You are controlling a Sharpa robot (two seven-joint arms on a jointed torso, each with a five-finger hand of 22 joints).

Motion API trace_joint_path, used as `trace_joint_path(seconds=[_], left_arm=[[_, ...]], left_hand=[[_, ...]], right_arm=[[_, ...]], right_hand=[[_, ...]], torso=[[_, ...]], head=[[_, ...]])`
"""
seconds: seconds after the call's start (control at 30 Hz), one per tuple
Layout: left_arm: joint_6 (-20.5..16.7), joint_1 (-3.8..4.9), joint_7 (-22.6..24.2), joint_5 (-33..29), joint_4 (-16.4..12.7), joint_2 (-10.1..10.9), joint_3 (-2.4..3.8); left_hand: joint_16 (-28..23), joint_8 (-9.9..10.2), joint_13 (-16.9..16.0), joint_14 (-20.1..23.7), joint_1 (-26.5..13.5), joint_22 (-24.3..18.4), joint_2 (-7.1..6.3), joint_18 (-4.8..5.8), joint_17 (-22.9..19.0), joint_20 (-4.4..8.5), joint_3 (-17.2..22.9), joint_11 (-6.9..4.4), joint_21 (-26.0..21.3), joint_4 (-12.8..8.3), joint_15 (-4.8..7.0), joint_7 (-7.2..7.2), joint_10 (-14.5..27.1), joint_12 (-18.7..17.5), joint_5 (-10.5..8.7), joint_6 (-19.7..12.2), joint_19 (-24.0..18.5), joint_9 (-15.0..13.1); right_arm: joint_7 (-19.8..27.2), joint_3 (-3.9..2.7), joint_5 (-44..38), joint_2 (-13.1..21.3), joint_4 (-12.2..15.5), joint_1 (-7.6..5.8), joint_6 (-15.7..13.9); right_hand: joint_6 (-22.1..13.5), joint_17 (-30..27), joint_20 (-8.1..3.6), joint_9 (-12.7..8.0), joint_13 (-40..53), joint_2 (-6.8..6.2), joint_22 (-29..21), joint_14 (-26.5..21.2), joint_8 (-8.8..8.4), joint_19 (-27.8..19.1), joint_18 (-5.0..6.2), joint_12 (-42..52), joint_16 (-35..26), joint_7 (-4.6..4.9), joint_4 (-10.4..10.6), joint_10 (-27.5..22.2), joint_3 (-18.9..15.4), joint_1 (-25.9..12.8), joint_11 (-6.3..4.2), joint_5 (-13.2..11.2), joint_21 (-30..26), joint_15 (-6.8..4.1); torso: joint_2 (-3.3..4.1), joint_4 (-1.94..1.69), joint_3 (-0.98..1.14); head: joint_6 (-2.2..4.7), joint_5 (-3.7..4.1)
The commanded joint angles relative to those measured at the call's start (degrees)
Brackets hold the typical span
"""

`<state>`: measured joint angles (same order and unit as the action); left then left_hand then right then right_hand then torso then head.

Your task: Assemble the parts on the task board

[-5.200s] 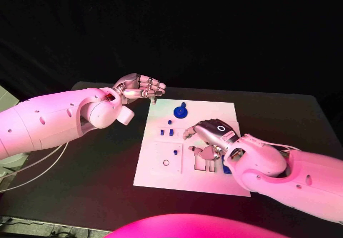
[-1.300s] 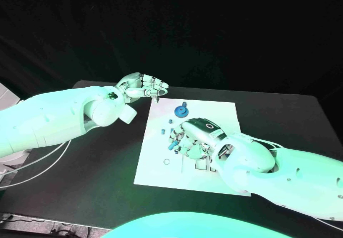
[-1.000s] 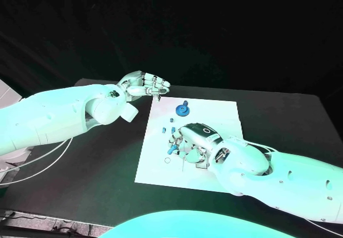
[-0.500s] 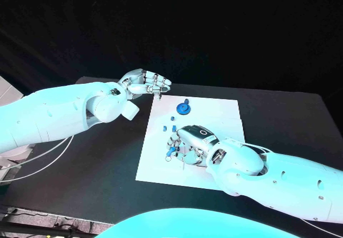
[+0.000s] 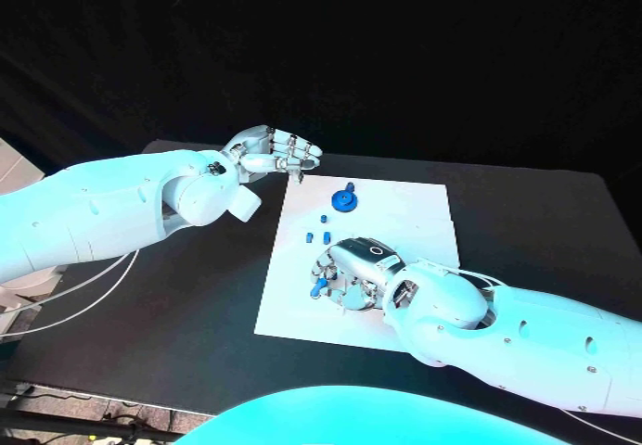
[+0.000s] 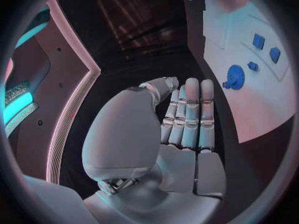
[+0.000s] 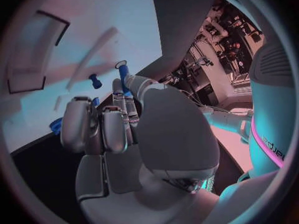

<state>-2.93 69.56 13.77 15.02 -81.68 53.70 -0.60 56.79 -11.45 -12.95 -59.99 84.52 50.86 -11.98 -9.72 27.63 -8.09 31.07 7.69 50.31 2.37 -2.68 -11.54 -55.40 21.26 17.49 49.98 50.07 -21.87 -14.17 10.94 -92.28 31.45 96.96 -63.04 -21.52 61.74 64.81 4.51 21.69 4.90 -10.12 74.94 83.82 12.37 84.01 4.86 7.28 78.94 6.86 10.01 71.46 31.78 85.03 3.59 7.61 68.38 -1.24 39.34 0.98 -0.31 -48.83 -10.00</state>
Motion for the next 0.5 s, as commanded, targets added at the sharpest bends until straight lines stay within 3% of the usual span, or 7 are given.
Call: trace_joint_path(seconds=[0.03,0.5], left_arm=[[0.92,0.04,0.23,-0.45,-0.14,0.00,0.04],[1.03,0.04,0.16,-0.45,-0.17,0.10,0.04]], left_hand=[[-0.23,0.09,0.05,0.12,-0.20,0.06,0.37,-0.84,0.07,-0.11,0.03,-0.02,0.05,-0.43,-0.30,-0.05,0.22,0.35,0.21,-0.15,-0.32,0.06],[-0.26,0.09,0.10,0.13,-0.32,0.06,0.43,-0.84,0.10,-0.13,0.02,-0.01,0.03,-0.45,-0.32,-0.05,0.28,0.40,0.23,-0.18,-0.36,0.09]], right_arm=[[0.00,0.07,-1.29,-0.15,-0.15,0.09,2.53],[-3.01,0.19,-4.17,-0.76,-0.29,0.24,2.99]], right_hand=[[0.15,0.01,-0.19,3.45,0.07,0.10,6.85,1.61,0.40,0.48,-0.94,-0.13,0.11,0.24,-0.28,0.60,-0.12,-0.38,-0.33,0.22,-0.20,-0.09],[0.08,-0.13,-0.17,3.53,0.08,0.01,6.90,1.58,0.42,0.50,-0.96,-0.23,0.05,0.25,-0.35,0.59,-0.11,-0.61,-0.30,0.23,-0.11,-0.06]], torso=[[0.02,-0.03,-0.07],[0.01,-0.02,-0.04]], head=[[-0.08,-0.06],[-0.11,-0.18]])
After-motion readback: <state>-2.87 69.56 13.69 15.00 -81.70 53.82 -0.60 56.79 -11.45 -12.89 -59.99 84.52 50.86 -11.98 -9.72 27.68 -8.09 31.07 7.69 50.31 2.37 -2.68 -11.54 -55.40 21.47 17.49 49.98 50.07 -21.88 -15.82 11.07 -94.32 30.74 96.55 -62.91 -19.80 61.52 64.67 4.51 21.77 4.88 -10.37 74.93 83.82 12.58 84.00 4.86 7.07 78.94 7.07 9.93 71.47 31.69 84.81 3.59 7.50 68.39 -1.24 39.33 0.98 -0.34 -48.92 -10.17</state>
